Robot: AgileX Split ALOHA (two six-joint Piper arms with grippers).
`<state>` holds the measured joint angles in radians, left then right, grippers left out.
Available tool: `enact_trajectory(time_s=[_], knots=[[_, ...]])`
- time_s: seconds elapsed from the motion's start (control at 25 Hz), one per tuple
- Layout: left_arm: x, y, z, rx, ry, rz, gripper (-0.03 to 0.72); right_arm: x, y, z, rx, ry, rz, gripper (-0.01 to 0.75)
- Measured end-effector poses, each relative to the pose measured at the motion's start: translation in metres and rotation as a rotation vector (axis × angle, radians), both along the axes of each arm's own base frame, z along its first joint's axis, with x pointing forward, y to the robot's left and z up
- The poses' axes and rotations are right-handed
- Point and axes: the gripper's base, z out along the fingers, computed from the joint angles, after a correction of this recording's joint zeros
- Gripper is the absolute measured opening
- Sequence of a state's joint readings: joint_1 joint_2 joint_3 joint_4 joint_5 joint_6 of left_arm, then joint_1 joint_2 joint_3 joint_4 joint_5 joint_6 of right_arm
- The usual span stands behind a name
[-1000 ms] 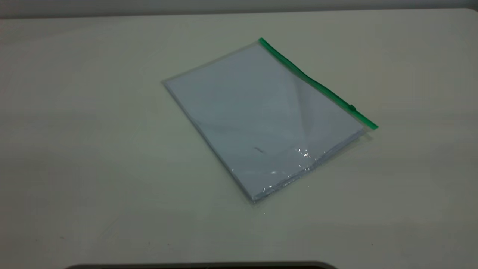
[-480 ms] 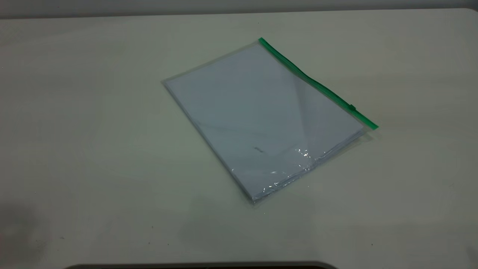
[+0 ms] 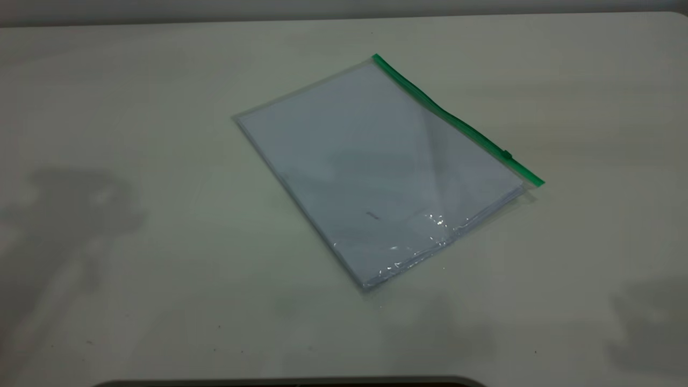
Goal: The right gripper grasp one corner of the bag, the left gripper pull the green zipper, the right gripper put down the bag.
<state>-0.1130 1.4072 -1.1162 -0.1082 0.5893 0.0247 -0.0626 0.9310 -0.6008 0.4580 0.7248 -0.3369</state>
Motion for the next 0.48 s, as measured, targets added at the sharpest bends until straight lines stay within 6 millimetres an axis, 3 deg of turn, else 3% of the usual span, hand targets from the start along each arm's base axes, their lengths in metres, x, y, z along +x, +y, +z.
enact_trajectory(time_s=[0.24,0.48], knots=[[0.05,-0.011,-0.027,-0.008,0.066,-0.083,0.577,0.038,0.005,-0.034,0.083,0.095,0.045,0.591],[0.079,-0.025,-0.055,-0.042,0.185,-0.234,0.577,0.071,0.009,-0.072,0.161,0.132,0.048,0.591]])
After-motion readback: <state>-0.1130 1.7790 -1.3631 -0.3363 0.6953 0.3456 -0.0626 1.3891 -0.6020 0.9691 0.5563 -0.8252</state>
